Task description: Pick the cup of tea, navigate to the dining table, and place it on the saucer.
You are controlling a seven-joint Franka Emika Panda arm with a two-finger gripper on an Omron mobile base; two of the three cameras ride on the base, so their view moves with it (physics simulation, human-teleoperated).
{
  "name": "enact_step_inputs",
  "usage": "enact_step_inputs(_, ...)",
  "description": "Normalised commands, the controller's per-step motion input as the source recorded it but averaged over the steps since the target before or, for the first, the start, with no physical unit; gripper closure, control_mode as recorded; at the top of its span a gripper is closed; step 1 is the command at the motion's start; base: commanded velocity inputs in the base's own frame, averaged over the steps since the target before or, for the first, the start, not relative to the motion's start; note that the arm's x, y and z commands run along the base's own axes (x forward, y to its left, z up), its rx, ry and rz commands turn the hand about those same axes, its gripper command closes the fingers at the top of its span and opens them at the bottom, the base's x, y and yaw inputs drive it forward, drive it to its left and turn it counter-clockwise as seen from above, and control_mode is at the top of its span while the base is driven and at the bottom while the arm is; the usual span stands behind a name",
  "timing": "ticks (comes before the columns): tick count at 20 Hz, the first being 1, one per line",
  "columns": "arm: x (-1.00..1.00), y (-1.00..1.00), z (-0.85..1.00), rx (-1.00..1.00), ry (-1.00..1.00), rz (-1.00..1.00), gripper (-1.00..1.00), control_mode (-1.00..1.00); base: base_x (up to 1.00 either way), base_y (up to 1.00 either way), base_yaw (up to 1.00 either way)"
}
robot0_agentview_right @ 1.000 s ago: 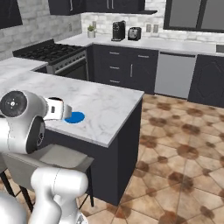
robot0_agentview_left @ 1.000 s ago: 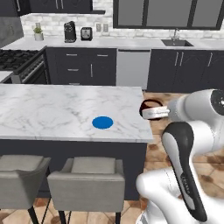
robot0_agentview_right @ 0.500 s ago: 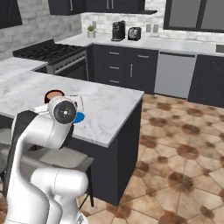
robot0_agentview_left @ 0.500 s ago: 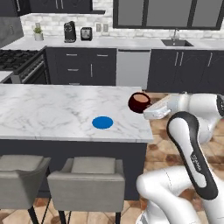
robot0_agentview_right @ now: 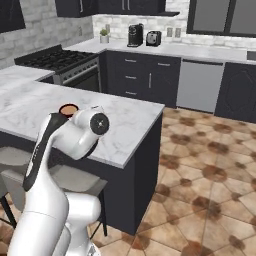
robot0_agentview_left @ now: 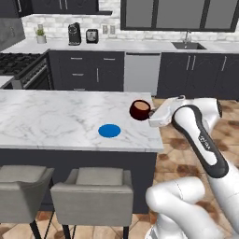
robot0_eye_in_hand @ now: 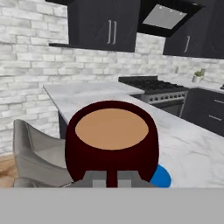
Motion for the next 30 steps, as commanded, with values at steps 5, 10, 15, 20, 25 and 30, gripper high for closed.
enact_step_inputs(5, 0.70, 0.09, -0.15, -0.08, 0.00, 0.00, 1.00, -1.00, 0.00, 0.00, 0.00)
enact_step_inputs(10, 0.65, 0.17, -0.37, -0.12, 0.00, 0.03, 1.00, -1.00, 0.00, 0.00, 0.00)
enact_step_inputs(15, 0.64, 0.14, -0.45, -0.12, 0.00, 0.08, 1.00, -1.00, 0.00, 0.00, 0.00)
enact_step_inputs(20, 0.62, 0.05, -0.36, -0.01, 0.00, 0.12, 1.00, -1.00, 0.00, 0.00, 0.00)
enact_step_inputs(25, 0.27, 0.00, -0.37, -0.01, 0.00, 0.22, 1.00, -1.00, 0.00, 0.00, 0.00)
enact_step_inputs(30, 0.22, 0.02, -0.34, -0.02, 0.00, 0.21, 1.00, -1.00, 0.00, 0.00, 0.00)
